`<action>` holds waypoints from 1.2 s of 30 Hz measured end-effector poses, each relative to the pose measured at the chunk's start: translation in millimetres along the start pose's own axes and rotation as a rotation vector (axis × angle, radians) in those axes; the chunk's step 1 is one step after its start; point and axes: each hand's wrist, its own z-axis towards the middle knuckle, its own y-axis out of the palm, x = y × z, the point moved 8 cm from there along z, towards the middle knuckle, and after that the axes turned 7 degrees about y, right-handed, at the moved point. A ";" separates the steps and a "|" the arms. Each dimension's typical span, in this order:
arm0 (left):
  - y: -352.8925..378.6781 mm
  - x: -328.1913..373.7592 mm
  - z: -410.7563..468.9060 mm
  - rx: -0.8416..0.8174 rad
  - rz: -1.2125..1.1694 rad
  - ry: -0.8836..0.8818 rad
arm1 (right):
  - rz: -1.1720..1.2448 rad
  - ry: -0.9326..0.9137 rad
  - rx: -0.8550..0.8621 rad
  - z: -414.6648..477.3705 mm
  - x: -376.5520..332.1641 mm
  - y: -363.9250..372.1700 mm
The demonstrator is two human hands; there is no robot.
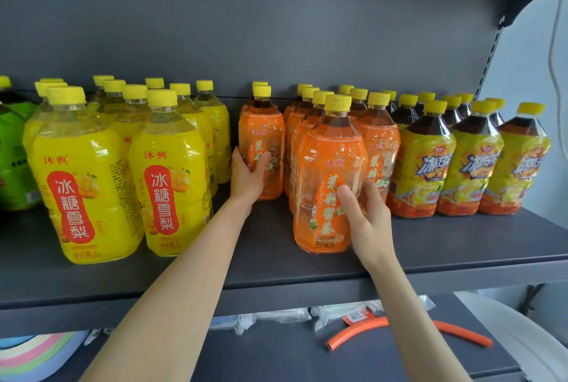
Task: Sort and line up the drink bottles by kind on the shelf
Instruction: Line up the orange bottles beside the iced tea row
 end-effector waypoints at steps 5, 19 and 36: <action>0.5 -0.2 -0.5 -0.002 0.009 -0.024 | -0.008 0.016 -0.007 -0.3 0.7 1.1; -11.6 68.5 -114.1 -0.169 -0.242 0.156 | -0.127 -0.044 0.100 -11.3 -13.2 15.8; -30.7 48.7 -69.5 0.065 -0.093 0.208 | -0.815 -0.434 0.218 28.5 -28.8 27.5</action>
